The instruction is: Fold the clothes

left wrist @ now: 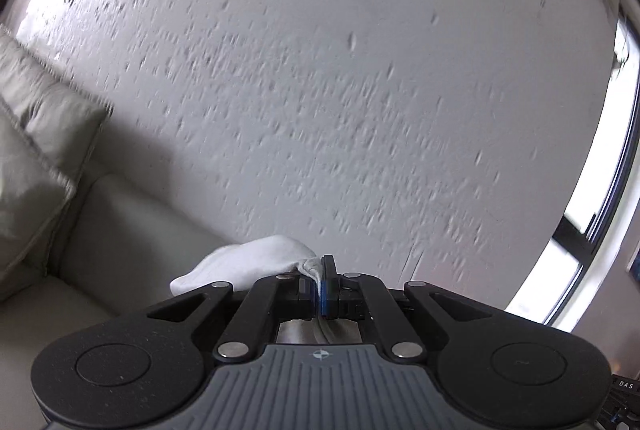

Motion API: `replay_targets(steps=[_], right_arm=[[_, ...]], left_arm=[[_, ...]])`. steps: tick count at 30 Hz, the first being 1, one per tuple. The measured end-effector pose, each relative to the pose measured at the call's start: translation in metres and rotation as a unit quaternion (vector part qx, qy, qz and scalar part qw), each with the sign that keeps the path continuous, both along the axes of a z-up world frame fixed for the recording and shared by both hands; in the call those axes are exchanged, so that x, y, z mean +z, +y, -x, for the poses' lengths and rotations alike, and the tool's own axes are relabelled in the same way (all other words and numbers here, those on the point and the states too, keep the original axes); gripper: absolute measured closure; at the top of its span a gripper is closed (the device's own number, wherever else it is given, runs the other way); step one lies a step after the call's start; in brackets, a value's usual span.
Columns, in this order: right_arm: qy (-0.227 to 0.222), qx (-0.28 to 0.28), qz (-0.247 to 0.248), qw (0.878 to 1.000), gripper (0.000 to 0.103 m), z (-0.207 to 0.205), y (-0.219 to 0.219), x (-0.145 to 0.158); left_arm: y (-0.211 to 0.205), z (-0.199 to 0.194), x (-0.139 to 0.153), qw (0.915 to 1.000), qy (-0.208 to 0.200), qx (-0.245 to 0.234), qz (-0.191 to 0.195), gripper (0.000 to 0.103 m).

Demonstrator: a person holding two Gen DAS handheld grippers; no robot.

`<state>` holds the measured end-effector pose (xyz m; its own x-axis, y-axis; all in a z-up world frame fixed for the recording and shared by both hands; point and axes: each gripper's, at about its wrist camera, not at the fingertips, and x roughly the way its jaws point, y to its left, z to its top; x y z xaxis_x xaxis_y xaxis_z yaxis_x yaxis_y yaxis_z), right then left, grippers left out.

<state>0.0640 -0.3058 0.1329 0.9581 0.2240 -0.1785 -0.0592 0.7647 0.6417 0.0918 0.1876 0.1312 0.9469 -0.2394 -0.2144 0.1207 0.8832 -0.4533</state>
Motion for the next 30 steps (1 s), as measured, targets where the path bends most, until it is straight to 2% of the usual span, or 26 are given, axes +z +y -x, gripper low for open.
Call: replay_targets(steps=[3, 5, 9, 13, 18, 20, 26, 30], right_arm=[[0.063, 0.003, -0.013, 0.998, 0.101, -0.008, -0.003, -0.079], [0.111, 0.002, -0.023, 0.994, 0.101, -0.012, -0.002, -0.135], [0.213, -0.01, -0.056, 0.976, 0.101, -0.006, -0.001, -0.234], [0.288, -0.015, -0.066, 0.955, 0.101, 0.017, 0.005, -0.293], [0.331, -0.015, -0.037, 0.943, 0.101, 0.028, 0.015, -0.322], [0.331, -0.017, -0.026, 0.943, 0.101, 0.031, 0.015, -0.315], [0.316, -0.011, 0.017, 0.948, 0.101, 0.038, 0.019, -0.272], [0.328, -0.005, 0.034, 0.944, 0.101, 0.051, 0.022, -0.268]], left_arm=[[-0.005, 0.003, -0.074, 0.9979, 0.064, 0.0, -0.011, 0.103], [-0.008, 0.002, -0.129, 0.9928, 0.119, 0.003, -0.01, 0.103], [-0.003, -0.001, -0.233, 0.9729, 0.23, 0.023, 0.016, 0.103], [-0.003, 0.004, -0.298, 0.9534, 0.299, 0.037, 0.003, 0.103], [0.006, 0.015, -0.32, 0.9437, 0.327, 0.046, 0.012, 0.103], [0.006, 0.019, -0.308, 0.9446, 0.325, 0.045, 0.005, 0.103], [0.0, 0.033, -0.262, 0.9491, 0.312, 0.036, -0.021, 0.103], [0.001, 0.044, -0.258, 0.9427, 0.329, 0.037, -0.046, 0.103]])
